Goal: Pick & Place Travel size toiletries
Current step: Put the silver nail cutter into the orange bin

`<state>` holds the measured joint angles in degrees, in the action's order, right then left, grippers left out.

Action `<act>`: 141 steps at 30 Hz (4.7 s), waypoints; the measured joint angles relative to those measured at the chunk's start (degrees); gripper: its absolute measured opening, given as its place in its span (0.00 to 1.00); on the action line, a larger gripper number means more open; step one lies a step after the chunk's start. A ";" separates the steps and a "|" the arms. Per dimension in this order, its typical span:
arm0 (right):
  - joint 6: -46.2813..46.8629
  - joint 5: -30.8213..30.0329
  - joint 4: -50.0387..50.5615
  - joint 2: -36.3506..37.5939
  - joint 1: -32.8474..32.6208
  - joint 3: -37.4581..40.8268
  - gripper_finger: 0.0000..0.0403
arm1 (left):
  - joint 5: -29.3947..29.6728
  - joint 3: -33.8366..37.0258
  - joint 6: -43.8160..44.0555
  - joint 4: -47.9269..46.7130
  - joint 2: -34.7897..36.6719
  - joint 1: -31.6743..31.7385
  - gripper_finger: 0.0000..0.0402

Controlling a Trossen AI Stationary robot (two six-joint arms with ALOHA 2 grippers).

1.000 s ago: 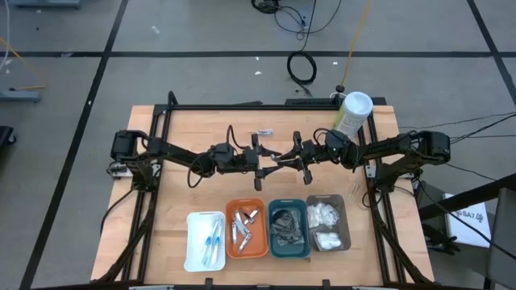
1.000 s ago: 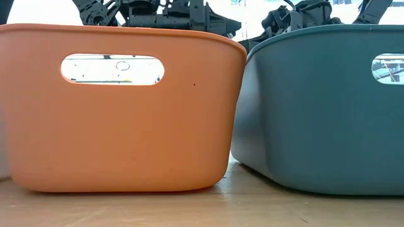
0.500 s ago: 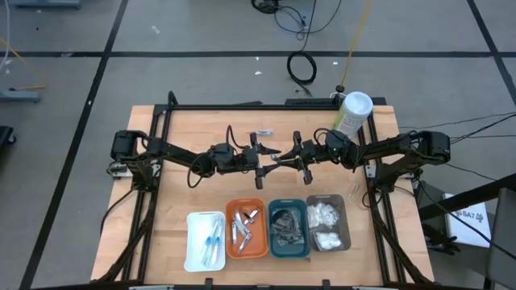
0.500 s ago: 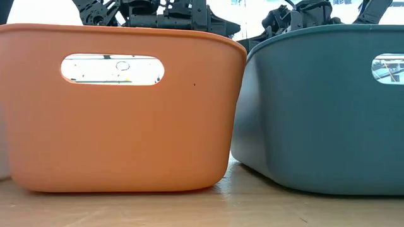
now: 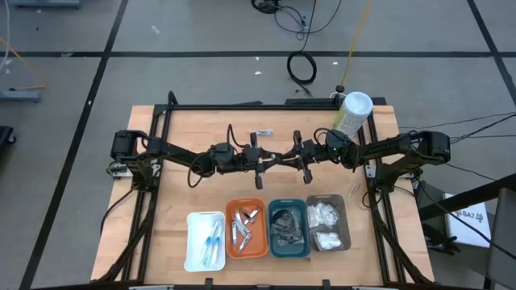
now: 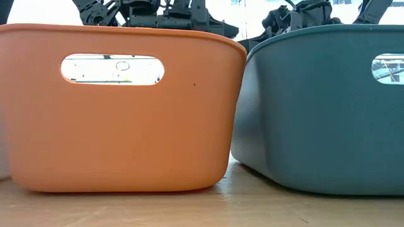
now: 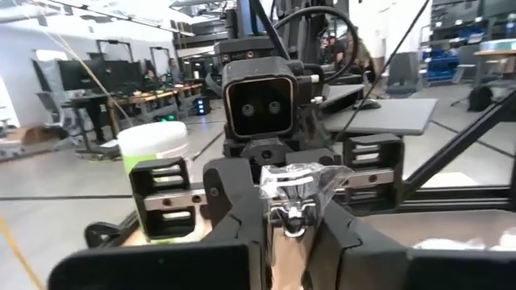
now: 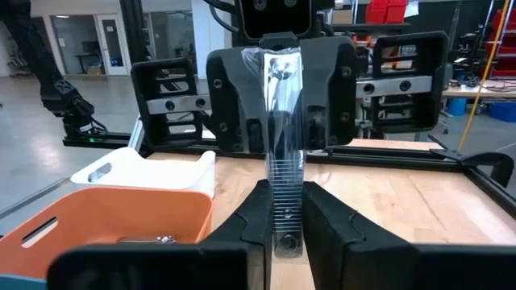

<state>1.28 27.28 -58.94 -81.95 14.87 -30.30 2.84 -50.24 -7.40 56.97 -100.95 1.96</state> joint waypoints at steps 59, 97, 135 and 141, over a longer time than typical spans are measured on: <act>3.63 -7.39 19.86 15.27 -0.08 1.64 0.55 | -23.96 0.04 25.94 -55.58 13.35 -11.04 0.52; -14.30 -16.40 64.87 -37.31 16.37 -46.51 0.53 | -17.31 18.01 14.48 -31.49 27.50 13.39 0.52; -12.07 -10.54 57.53 -9.05 6.09 -29.90 0.06 | -11.23 18.01 16.94 -32.83 27.45 11.76 0.52; -3.20 -10.48 23.74 -0.53 3.58 -10.36 0.06 | -5.31 18.01 16.49 -32.68 27.45 10.17 0.52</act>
<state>-1.91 16.79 -35.20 -82.48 18.45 -40.67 -2.47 -32.23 9.09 24.29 -73.49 12.13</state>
